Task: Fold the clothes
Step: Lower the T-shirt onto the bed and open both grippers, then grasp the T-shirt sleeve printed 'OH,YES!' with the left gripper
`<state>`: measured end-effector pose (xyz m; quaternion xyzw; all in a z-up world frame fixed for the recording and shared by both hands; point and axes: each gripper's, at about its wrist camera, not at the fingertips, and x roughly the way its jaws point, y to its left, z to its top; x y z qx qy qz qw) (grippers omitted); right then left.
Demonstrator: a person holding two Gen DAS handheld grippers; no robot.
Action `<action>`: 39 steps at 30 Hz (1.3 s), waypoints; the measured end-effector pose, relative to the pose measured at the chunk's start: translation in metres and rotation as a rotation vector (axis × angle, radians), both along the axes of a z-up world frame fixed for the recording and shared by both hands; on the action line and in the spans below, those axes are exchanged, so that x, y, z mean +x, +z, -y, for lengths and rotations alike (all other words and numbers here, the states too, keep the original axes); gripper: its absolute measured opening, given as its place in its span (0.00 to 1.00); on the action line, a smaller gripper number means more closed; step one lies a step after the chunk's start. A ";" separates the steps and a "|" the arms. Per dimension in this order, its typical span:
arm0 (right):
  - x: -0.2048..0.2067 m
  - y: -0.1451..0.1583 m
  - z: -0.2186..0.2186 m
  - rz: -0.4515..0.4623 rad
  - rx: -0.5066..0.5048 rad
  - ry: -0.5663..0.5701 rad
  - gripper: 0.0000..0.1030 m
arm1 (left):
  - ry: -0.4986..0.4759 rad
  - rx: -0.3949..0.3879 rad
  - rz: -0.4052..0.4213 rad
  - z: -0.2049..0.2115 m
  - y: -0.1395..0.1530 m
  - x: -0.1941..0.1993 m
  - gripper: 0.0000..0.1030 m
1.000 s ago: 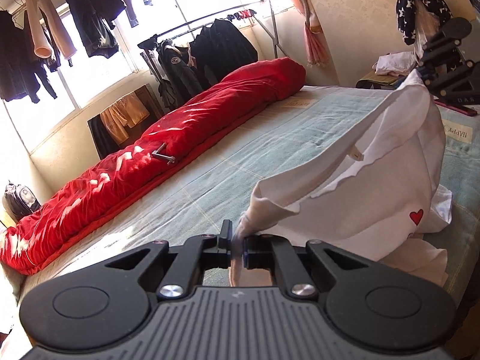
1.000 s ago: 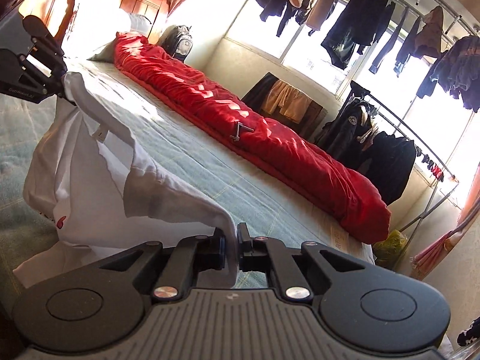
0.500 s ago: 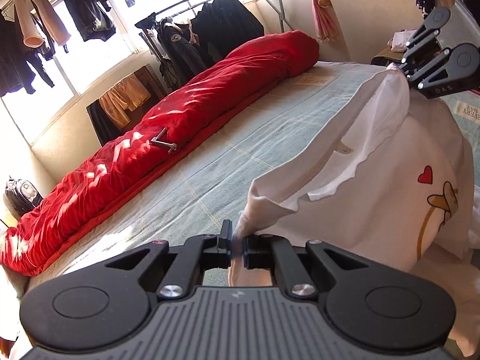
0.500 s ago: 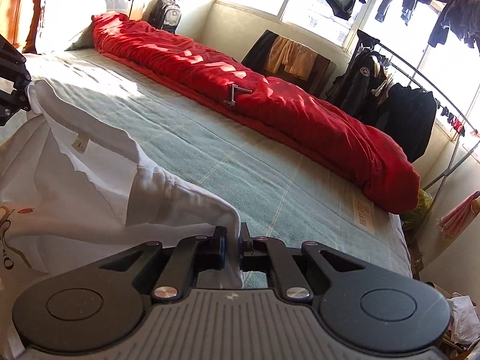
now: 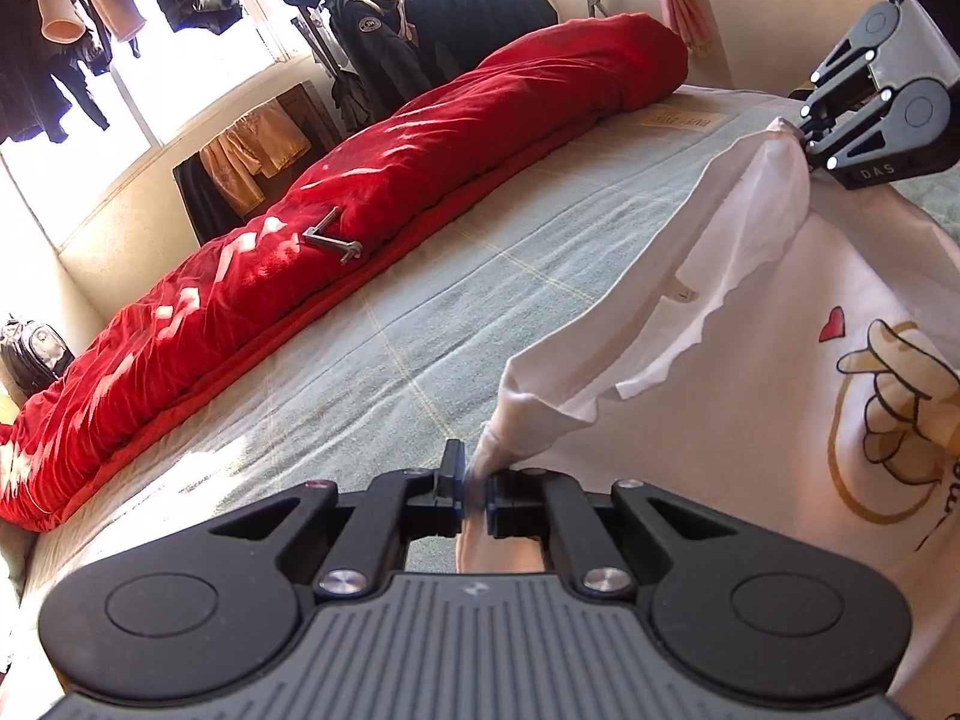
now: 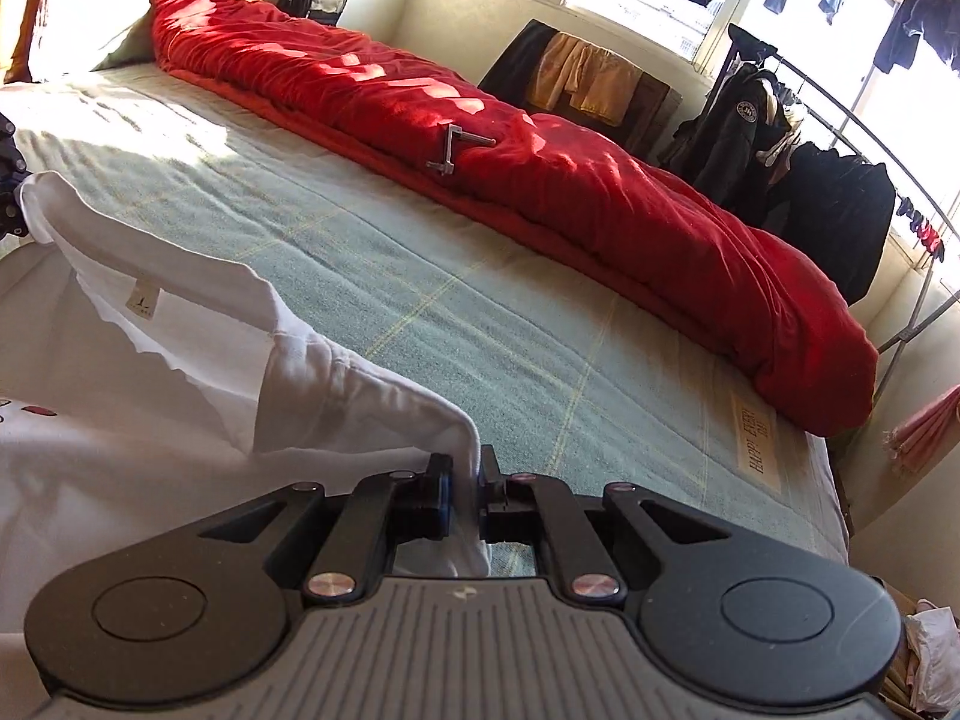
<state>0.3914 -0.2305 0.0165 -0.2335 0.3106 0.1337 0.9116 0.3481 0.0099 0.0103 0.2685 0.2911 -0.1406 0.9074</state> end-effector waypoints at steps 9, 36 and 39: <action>0.072 -0.027 0.010 -0.030 0.044 -0.092 0.09 | 0.053 0.010 -0.009 0.014 -0.028 0.068 0.05; -0.061 0.018 0.027 -0.208 0.303 -0.080 0.42 | 0.116 -0.186 -0.194 0.028 0.015 -0.042 0.21; -0.097 0.023 0.024 -0.210 0.331 -0.052 0.46 | 0.107 -0.252 -0.209 0.024 0.022 -0.072 0.23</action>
